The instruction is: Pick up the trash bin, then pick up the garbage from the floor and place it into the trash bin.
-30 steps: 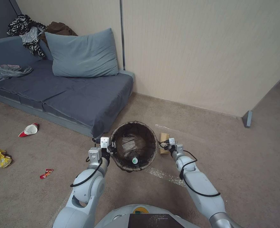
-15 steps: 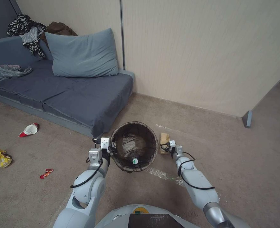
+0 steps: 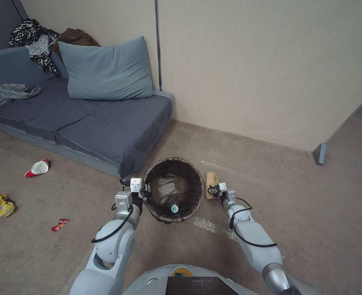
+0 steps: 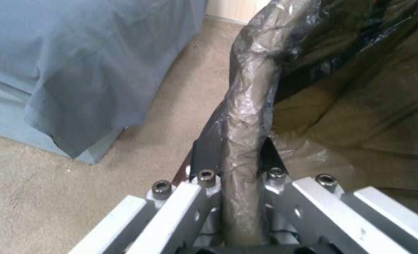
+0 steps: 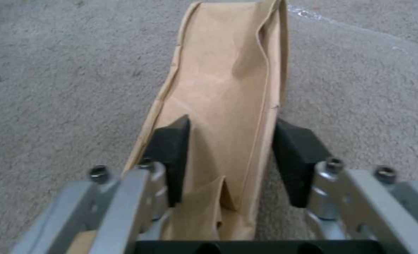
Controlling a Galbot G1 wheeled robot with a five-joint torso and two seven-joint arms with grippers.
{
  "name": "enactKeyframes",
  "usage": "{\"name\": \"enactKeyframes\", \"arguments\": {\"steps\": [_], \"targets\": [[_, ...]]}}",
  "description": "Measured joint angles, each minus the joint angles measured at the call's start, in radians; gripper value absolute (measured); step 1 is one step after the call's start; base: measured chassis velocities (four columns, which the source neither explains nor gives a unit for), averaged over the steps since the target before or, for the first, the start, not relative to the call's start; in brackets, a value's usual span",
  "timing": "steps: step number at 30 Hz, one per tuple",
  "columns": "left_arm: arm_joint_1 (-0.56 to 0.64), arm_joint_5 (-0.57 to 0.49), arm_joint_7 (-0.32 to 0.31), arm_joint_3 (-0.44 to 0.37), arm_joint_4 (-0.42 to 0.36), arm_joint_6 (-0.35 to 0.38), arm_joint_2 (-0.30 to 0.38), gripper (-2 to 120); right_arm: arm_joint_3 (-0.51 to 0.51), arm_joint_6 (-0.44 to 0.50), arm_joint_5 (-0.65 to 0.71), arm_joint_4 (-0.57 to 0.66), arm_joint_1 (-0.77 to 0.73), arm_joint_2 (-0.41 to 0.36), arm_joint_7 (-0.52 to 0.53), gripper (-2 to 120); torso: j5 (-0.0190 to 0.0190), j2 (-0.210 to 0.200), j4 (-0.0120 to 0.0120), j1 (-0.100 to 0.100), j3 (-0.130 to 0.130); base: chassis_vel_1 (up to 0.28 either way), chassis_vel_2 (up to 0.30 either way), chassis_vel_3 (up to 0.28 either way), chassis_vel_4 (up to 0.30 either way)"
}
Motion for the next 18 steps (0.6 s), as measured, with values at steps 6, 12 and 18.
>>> {"name": "enactKeyframes", "arguments": {"steps": [6, 12, 18], "targets": [[-0.003, -0.001, 0.000, 0.000, 0.001, 0.000, 0.002, 3, 0.004, 0.009, -0.003, 0.006, -0.002, 0.000, 0.003, 17, 0.0000, 0.000, 0.0000, 0.000, 0.000, 0.000, 0.000, 0.000, 0.000], [-0.001, -0.001, 0.000, 0.002, 0.002, -0.001, 0.000, 3, 0.005, 0.022, -0.016, 0.006, -0.003, 0.000, 0.006, 0, 0.0000, 0.000, 0.0000, 0.000, 0.000, 0.000, 0.000, 0.000, 0.000], [0.000, -0.001, 0.000, 0.002, 0.002, -0.001, -0.001, 2, 0.006, 0.026, -0.018, 0.005, 0.000, -0.002, 0.006, 0, 0.0000, 0.000, 0.0000, 0.000, 0.000, 0.000, 0.000, 0.000, 0.000]]}}
